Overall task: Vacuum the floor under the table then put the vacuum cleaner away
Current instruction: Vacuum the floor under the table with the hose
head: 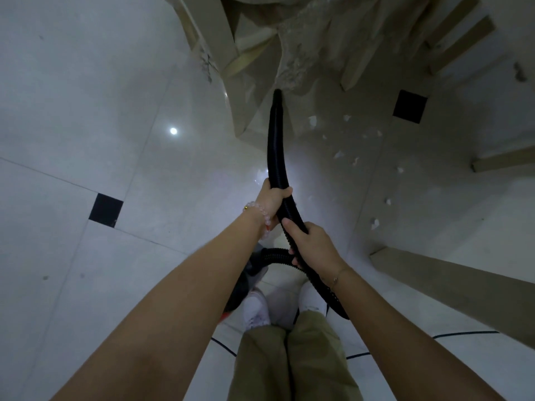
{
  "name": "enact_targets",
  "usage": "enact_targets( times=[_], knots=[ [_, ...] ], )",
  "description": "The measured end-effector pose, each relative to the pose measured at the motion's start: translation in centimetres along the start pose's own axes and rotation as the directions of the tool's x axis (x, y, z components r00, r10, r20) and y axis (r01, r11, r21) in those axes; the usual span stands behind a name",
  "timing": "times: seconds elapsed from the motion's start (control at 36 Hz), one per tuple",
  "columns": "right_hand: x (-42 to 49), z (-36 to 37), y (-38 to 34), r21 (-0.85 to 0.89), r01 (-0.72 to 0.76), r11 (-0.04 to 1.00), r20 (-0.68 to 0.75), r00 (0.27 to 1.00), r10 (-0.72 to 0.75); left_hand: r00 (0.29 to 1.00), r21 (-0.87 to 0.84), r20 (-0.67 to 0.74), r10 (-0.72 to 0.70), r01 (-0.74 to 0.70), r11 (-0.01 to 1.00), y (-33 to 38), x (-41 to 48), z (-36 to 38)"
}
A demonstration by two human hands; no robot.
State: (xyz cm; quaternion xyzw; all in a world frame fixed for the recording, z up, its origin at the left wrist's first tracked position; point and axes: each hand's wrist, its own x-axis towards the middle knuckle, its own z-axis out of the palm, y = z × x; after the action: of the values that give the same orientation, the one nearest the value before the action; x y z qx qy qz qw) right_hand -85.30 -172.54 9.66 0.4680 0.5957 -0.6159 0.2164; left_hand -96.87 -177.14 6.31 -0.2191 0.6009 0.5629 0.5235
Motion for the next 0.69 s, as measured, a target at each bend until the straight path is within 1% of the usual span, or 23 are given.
enact_targets(
  times=[0.11,0.22,0.5,0.69],
  knots=[
    [-0.7,0.5,0.2,-0.014,0.013,1.0,0.013,1.0,-0.012,1.0,0.002,-0.019,-0.01,0.01,1.0,-0.2,-0.8,-0.5],
    [-2.1,0.9,1.1,-0.005,0.002,1.0,0.008,1.0,-0.002,1.0,0.043,-0.006,-0.029,0.03,0.999,-1.1,-1.7,-0.4],
    [-6.6,0.4,4.4,0.183,-0.049,0.982,0.034,0.998,0.044,0.998,0.193,0.049,-0.046,0.036,0.98,-5.3,-3.8,1.1],
    [-8.4,-0.1,7.1,0.243,-0.055,0.969,-0.011,0.998,0.06,0.996,0.246,0.081,-0.034,0.013,0.969,-7.7,-4.9,2.9]
  ],
)
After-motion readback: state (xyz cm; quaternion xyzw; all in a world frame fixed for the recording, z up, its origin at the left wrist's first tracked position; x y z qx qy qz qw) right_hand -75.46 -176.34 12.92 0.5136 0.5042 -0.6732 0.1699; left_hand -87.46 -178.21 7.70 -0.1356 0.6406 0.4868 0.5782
